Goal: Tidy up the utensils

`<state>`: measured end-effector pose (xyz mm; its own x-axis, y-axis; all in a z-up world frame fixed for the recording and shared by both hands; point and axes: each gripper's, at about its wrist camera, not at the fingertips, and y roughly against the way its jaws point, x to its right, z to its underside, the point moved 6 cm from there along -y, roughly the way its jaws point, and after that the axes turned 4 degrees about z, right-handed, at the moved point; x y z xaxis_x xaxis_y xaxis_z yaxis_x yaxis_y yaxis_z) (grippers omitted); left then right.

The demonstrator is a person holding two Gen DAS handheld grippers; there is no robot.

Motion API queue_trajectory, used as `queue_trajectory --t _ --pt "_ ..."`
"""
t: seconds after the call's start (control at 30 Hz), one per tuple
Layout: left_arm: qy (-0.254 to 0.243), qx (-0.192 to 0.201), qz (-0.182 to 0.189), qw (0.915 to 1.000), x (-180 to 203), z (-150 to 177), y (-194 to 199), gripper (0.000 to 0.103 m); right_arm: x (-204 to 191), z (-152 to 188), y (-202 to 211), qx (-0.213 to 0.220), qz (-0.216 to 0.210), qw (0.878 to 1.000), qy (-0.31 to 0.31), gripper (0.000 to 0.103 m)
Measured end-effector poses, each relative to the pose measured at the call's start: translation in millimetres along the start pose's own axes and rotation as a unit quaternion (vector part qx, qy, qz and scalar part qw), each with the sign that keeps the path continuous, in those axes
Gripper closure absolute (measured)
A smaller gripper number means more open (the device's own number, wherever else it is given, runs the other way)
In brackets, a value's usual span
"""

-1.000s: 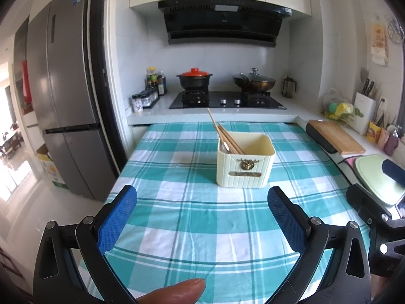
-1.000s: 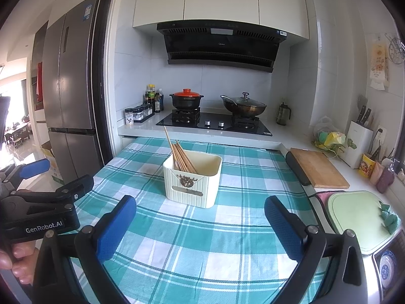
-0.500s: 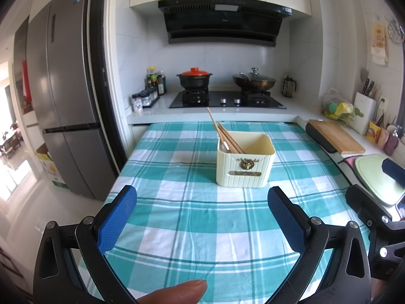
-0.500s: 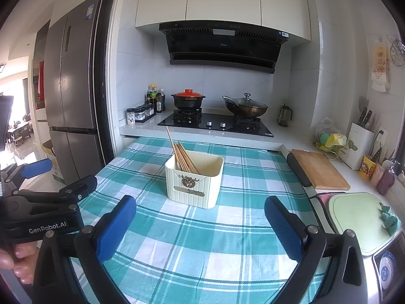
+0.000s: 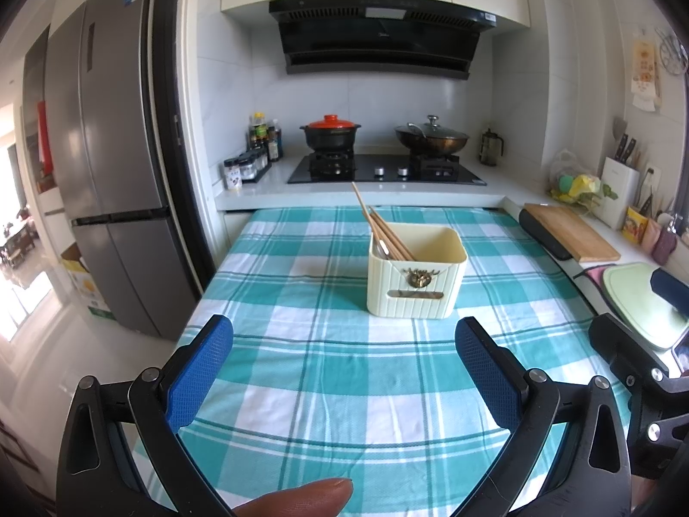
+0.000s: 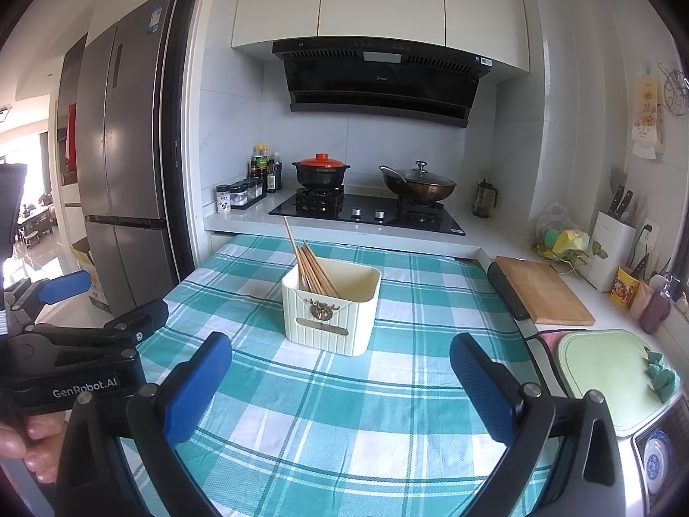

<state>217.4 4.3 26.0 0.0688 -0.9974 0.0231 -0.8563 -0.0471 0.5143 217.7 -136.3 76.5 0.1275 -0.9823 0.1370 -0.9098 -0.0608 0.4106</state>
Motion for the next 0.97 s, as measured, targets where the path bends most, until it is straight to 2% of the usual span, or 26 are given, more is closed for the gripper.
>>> queue_trajectory --t 0.73,0.97 --pt "0.001 -0.001 -0.001 1.0 0.4 -0.4 0.0 0.0 -0.7 0.1 -0.1 -0.001 0.001 1.0 0.001 0.0" --pt "0.001 0.019 0.003 0.9998 2.5 4.3 6.5 0.0 7.3 1.1 0.2 -0.003 0.002 1.0 0.002 0.0"
